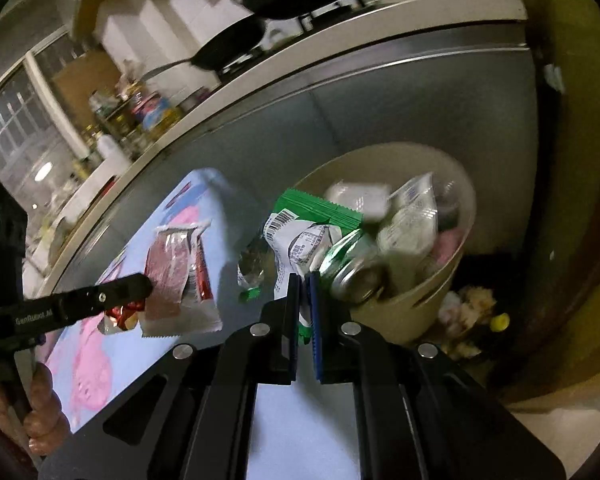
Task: Collect trash
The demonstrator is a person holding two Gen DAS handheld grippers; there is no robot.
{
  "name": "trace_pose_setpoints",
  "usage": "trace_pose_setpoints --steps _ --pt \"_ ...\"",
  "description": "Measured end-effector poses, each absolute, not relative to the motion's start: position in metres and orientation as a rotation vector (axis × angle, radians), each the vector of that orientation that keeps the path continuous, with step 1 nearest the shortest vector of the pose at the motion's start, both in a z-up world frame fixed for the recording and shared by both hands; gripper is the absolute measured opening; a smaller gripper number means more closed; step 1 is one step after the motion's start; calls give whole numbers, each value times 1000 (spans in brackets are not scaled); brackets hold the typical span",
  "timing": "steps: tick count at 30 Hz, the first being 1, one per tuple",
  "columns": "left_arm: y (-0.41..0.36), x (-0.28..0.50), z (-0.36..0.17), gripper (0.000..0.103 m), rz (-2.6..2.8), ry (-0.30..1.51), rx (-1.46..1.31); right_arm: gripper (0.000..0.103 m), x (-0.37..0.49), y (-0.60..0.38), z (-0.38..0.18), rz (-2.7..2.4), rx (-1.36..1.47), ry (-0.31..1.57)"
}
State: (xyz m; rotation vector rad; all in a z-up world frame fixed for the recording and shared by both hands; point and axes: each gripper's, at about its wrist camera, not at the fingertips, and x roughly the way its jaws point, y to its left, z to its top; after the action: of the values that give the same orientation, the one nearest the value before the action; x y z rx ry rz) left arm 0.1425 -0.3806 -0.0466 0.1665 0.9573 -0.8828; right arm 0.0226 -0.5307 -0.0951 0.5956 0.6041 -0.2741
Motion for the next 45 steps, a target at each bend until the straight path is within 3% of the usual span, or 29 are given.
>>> trace_pose_setpoints --steps 2,3,4,6,7,11,21,30,43,45 --pt "-402 148 -50 5 -881 950 194 6 30 -547 -99 -295 590 616" --pt "-415 154 -54 9 -873 952 212 9 34 -552 -102 -297 587 627" --pt "-426 159 -60 33 -859 956 236 12 41 -559 -107 -307 577 651" --pt "-441 165 -69 69 -817 940 294 36 47 -567 -116 -328 570 689" --pt "-445 166 -72 64 -797 920 315 47 48 -570 -119 -333 591 694" --pt "-439 167 -77 59 -789 920 338 48 31 -572 -112 -352 606 620" --pt "-369 132 -52 82 -709 849 285 48 -15 -518 -111 -317 728 593" --pt "-303 94 -24 96 -616 777 248 48 -37 -459 -90 -280 727 612" --pt "-242 51 9 99 -592 678 191 50 -62 -397 -43 -225 653 582" --pt "-235 49 13 99 -590 667 176 56 -66 -394 -36 -230 645 570"
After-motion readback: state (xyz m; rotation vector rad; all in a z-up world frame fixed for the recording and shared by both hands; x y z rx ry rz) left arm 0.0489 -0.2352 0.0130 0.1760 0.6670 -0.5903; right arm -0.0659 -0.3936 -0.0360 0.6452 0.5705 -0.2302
